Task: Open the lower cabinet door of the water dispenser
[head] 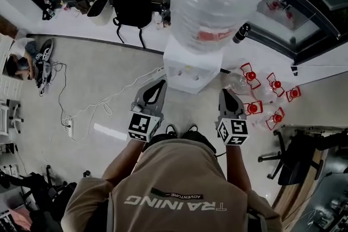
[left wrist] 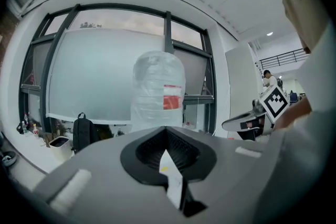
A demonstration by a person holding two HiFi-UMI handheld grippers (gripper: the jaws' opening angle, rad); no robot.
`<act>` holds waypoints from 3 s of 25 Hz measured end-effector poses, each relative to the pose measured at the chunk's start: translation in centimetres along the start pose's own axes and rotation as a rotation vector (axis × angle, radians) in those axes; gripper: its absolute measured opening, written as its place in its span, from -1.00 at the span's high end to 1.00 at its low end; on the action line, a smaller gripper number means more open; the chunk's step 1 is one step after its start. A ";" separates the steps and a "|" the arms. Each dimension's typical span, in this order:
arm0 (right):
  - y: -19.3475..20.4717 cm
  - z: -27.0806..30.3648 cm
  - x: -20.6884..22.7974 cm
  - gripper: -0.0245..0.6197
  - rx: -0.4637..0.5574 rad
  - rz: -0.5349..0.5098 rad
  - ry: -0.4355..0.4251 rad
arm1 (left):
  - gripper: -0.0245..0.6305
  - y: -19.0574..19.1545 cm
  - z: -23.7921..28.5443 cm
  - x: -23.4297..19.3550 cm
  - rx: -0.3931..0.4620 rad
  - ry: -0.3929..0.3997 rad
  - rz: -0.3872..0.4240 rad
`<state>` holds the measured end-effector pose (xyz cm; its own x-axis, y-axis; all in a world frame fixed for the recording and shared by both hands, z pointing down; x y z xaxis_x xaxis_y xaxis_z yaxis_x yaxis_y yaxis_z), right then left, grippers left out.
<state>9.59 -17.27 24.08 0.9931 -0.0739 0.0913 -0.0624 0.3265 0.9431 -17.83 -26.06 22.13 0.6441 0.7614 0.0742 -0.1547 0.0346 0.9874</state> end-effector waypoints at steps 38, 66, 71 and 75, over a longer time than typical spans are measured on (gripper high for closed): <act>19.5 -10.2 5.9 0.90 -0.163 -0.092 -0.112 | 0.92 13.7 0.3 16.9 -0.112 -0.078 -0.030; 56.2 24.9 13.5 0.90 0.097 -0.117 -0.034 | 0.92 51.6 17.7 11.1 -0.061 -0.128 -0.248; 57.5 27.4 15.1 0.90 0.125 -0.122 -0.007 | 0.92 49.5 17.5 12.2 -0.041 -0.148 -0.122; 58.0 27.3 15.1 0.89 0.091 -0.136 0.005 | 0.92 49.2 16.9 12.3 -0.009 -0.139 -0.166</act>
<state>18.21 -25.13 88.89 0.9935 -0.1069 -0.0401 0.0637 0.2272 0.9718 -4.80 -25.93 74.01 0.7580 0.6485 -0.0699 -0.0445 0.1583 0.9864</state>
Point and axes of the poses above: the fingertips, and each gripper's own axes: z forward along the fingers, x to its right, y out of its underside, the point moved 9 cm from there along -z, backward along the fingers, and after that the axes turned 4 degrees about z, right-handed, at the moved point
